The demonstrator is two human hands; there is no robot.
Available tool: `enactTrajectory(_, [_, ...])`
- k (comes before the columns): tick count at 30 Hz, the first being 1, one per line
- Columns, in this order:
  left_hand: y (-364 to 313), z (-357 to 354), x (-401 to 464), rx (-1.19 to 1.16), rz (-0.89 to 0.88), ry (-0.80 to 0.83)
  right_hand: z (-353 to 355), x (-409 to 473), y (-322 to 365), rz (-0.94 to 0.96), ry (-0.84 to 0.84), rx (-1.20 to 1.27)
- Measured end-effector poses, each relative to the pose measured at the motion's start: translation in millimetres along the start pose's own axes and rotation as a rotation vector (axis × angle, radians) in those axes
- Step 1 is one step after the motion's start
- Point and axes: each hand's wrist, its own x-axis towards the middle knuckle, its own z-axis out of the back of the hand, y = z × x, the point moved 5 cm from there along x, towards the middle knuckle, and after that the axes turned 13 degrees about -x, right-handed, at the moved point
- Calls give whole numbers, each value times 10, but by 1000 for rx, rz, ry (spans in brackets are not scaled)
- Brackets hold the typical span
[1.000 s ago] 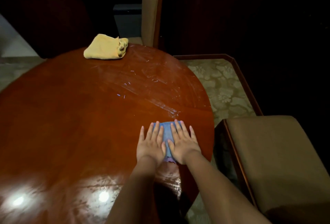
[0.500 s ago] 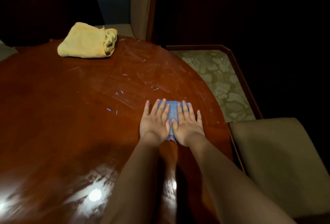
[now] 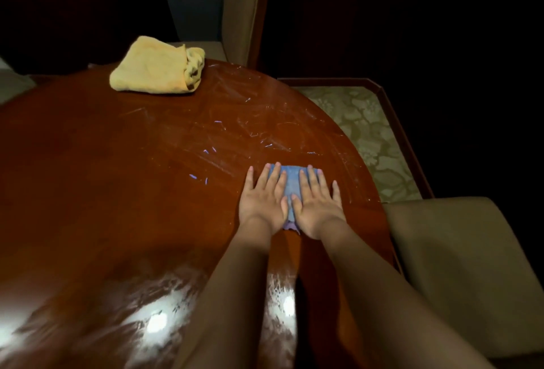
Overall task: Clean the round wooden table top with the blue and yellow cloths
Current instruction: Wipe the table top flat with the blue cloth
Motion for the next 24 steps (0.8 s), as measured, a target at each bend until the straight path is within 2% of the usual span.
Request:
enactTrajectory(13, [417,-381,-1608,-114,278,-3,-289,-1006,962,290,-13,-109])
enactTrajectory(20, [547,-410,-1638,-168,353,-20,-200,-894,1107,370,-39,-221])
enactTrajectory(24, [832,-323,-1453,-145,360,0,-93,-678,1304,359,-43,-182])
